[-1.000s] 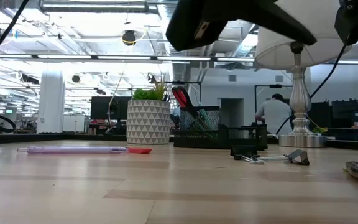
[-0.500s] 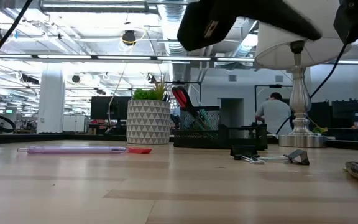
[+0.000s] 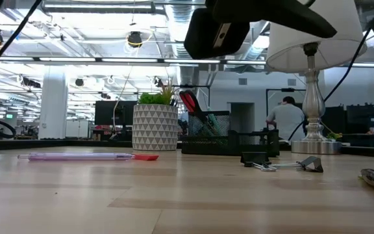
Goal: Pick and place office supplies into organizer
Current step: Put the brown pen into the black desk organizer
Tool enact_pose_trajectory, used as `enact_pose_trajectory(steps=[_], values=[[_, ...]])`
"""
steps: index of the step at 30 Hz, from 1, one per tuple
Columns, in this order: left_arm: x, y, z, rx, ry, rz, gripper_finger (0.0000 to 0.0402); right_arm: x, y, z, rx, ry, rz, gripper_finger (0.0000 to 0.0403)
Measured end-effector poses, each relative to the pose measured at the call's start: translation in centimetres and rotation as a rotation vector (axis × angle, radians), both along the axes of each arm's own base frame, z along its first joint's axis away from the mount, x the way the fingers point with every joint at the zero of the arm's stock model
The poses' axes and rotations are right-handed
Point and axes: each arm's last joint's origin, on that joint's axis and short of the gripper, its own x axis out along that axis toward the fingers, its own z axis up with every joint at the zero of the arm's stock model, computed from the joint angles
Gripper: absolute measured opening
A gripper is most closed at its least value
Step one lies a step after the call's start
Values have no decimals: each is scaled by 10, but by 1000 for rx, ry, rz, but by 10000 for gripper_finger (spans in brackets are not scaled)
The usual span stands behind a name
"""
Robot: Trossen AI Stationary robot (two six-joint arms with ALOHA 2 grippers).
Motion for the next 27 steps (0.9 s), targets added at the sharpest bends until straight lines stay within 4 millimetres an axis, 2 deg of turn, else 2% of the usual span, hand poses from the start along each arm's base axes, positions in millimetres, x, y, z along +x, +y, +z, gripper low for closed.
enact_pose_trajectory(steps=[3, 10, 16, 20, 27], values=[[0, 1, 0, -7, 4, 6, 104, 1, 0, -1, -3, -15, -6, 95], [-1, -2, 1, -88, 39, -65, 93, 5, -4, -18, 37, -76, -46, 149], [-1, 0, 10, -118, 50, -94, 81, 10, -1, -18, 60, -133, -28, 174], [1, 1, 32, -87, 9, -88, 72, 17, 10, -14, 74, -303, 164, 180], [-11, 6, 98, 83, -83, -45, 62, 28, 24, -5, -4, -583, 500, 175]])
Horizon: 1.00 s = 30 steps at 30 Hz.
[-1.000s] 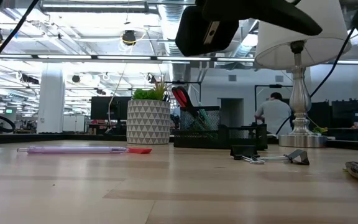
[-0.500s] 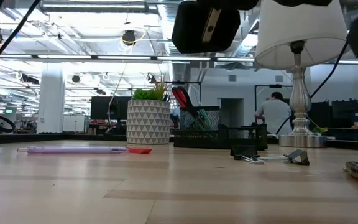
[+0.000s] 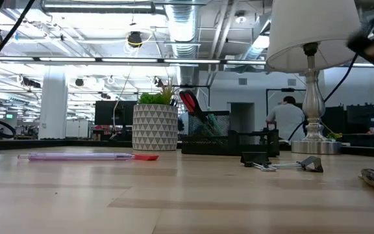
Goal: Pick and place office supplies into organizer
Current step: Put the brown pen into the black desk organizer
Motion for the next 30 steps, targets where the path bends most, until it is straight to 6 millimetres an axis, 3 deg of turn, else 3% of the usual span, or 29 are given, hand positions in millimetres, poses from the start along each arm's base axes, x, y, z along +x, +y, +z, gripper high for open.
enact_pose_trajectory(steps=[4, 10, 16, 23, 30], values=[[-20, 9, 27, 32, -49, 49, 61, 5, 1, 3, -76, -87, 131, 168], [-58, 29, 71, 149, -90, 167, 61, 18, -3, 2, -95, -149, 166, 162], [-98, 51, 99, 275, -52, 281, 61, 41, -4, -18, -103, -161, 158, 161], [-134, 70, 115, 344, 18, 401, 61, 57, 8, -55, -187, -145, 294, 155], [-143, 71, 114, 376, 73, 401, 61, 74, 36, -71, -164, -154, 520, 147]])
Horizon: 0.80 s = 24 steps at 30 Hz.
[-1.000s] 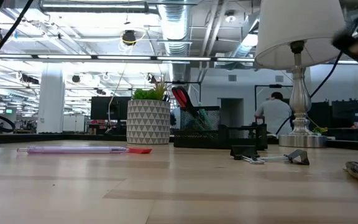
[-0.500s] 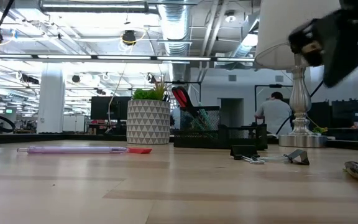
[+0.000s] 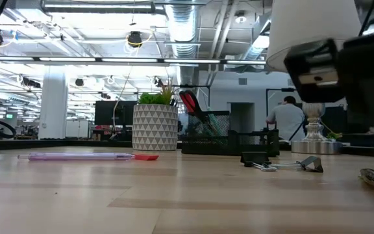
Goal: Pick and place office supplies into organizer
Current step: Put the brown pen into the black desk organizer
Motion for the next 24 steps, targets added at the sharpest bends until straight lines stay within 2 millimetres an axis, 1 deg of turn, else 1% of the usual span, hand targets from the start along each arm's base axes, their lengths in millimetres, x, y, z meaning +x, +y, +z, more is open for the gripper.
enact_pose_trajectory(steps=[4, 7, 9, 13, 18, 20, 24], values=[[0, 1, -1, 8, 9, 3, 61, 11, 9, -6, -27, -8, 21, 144], [0, 0, -1, 11, 7, 4, 61, 18, 8, -10, -49, -5, 0, 142], [0, 0, -1, 11, 7, 2, 61, 19, 8, -9, -55, -4, -4, 141], [-1, 0, -1, 10, 8, 1, 61, 22, 3, -10, -56, 10, 4, 137], [-1, -2, -1, 10, 8, -3, 61, 26, -5, -12, -87, 28, 81, 137], [-2, -4, -1, 4, 10, -12, 61, 29, -9, -18, -81, 50, 123, 136], [-3, -8, -1, 2, 10, -26, 61, 34, -16, -25, -69, 69, 199, 133]])
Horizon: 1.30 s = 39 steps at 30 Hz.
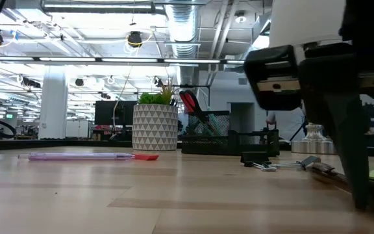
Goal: Pick and place office supplies into organizer
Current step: Put the brown pen into the black desk organizer
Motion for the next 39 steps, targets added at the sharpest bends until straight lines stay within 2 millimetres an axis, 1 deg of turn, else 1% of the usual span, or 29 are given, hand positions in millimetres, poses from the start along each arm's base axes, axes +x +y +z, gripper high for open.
enact_pose_trajectory(steps=[4, 7, 14, 17, 24, 27, 29, 30, 33, 35, 37, 39], values=[[-2, -6, 0, -21, 1, -7, 61, 6, -5, -3, 29, -12, 86, 125], [-4, -10, 0, -41, 2, -9, 61, 10, -11, -4, 62, -12, 145, 110], [-11, -24, 1, -79, -15, -8, 61, 20, -29, -6, 115, 21, 139, 43], [-15, -29, 4, -100, -34, -3, 61, 22, -32, -6, 137, 41, 96, 17], [-25, -39, 12, -120, -99, 32, 61, 27, -30, -2, 248, 49, -47, 29], [-29, -39, 17, -111, -144, 60, 61, 33, -32, 6, 286, 18, -142, 17], [-35, -38, 21, -108, -167, 79, 61, 40, -37, 15, 288, -14, -204, 13], [-37, -37, 23, -105, -180, 86, 61, 42, -40, 22, 286, -43, -233, 13], [-44, -34, 30, -101, -219, 100, 61, 51, -48, 50, 298, -156, -291, 13], [-49, -32, 34, -98, -238, 103, 61, 53, -56, 68, 307, -207, -339, 12], [-53, -30, 38, -88, -260, 105, 61, 57, -71, 90, 318, -278, -414, 11], [-57, -26, 42, -72, -280, 108, 61, 58, -91, 120, 316, -391, -503, 11]])
